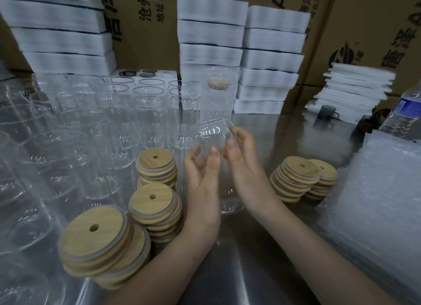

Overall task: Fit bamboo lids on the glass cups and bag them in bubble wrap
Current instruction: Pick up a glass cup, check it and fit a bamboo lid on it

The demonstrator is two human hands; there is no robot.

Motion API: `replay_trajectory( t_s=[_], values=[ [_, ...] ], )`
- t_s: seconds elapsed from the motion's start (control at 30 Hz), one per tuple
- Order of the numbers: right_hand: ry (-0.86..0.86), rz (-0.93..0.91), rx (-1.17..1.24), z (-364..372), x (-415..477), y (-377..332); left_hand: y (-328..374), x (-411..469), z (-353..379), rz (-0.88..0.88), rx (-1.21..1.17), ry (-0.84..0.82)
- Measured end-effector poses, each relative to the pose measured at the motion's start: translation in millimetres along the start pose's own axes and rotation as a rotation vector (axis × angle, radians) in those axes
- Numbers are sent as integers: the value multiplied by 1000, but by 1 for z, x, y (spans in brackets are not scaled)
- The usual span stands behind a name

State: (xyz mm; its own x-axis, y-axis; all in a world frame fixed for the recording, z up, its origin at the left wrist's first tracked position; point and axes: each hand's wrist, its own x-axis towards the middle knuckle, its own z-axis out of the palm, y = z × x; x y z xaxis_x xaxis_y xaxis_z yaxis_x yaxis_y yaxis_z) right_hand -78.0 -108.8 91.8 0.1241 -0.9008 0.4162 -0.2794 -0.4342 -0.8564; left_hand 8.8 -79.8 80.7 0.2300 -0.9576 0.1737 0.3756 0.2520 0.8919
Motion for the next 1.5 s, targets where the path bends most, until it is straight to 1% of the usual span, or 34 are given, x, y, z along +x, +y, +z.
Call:
replay_trajectory(
  t_s=[0.13,0.23,0.33,0.4,0.47,0.57,0.67,0.77,0.87,0.93,1.03,1.17,1.23,1.33,1.5],
  values=[
    [29,9,67,-2,4,-2,1,-2,3,32,12,46],
    [20,87,176,-5,6,-3,0,0,2,95,80,56],
    [-30,198,298,-7,7,-8,-1,4,1,97,99,33],
    [-53,251,356,-9,7,-9,1,6,0,67,75,19],
    [-60,239,391,-9,8,-7,3,9,0,21,22,3],
    [-89,244,490,-12,9,-2,3,11,-2,-82,-54,-24],
    [-111,266,539,-14,9,-6,1,13,-5,-196,-129,-50],
    [-93,274,565,-11,9,-7,-1,13,-6,-238,-110,-60],
    [-100,268,588,-8,8,-6,-4,10,-6,-196,-87,-10],
    [-106,265,598,-9,8,-5,-2,8,-5,-136,-81,29],
    [-106,236,541,-11,9,-5,0,6,-5,-50,-62,65],
    [-17,220,505,-11,8,-8,0,4,-2,2,-8,100],
    [47,211,512,-10,7,-9,1,3,0,22,37,79],
    [122,157,456,-9,6,-9,0,-2,1,52,134,-22],
    [111,77,504,-9,5,-6,-7,-11,1,204,370,-55]
  ],
)
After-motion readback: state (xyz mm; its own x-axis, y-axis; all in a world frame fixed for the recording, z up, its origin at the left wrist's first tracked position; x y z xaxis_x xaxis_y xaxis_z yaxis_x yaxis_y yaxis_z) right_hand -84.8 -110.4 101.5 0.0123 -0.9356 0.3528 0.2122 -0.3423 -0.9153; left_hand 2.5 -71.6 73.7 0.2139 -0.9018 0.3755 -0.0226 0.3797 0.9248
